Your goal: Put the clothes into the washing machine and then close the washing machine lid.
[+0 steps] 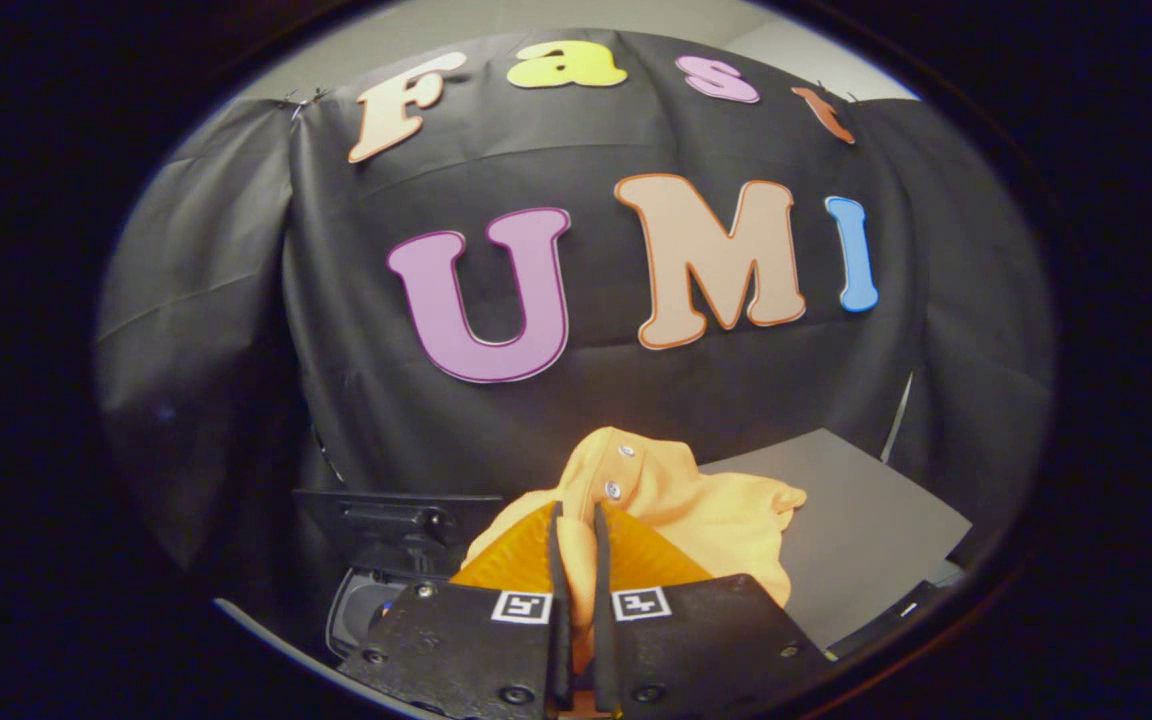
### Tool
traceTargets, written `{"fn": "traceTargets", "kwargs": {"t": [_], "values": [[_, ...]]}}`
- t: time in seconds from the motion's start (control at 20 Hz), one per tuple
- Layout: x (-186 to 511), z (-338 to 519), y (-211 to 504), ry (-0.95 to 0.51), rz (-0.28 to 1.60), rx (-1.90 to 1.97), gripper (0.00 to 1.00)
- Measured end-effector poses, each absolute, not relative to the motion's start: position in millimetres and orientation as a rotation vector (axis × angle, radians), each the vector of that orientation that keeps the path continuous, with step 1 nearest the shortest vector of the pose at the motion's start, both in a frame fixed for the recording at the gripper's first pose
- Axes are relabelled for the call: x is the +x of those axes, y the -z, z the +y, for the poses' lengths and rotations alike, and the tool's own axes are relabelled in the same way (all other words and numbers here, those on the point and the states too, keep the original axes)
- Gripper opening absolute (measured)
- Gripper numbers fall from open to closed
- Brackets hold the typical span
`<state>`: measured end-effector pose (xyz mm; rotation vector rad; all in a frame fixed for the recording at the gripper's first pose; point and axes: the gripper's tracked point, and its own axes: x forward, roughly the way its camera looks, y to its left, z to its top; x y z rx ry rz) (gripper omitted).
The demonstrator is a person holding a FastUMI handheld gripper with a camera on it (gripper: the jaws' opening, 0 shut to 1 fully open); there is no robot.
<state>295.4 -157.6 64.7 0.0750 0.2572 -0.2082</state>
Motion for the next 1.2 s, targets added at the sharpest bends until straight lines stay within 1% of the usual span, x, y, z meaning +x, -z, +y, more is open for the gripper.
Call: {"fn": "traceTargets", "kwargs": {"t": [0.45,0.75,1.2], "values": [[318.5,-65.2,-53.8,0.100,0.279,0.065,0.08],[338.5,0.8,-29.0,0.004,0.307,0.070,0.08],[363.4,48.1,14.4,-0.055,0.324,0.089,0.08]]}}
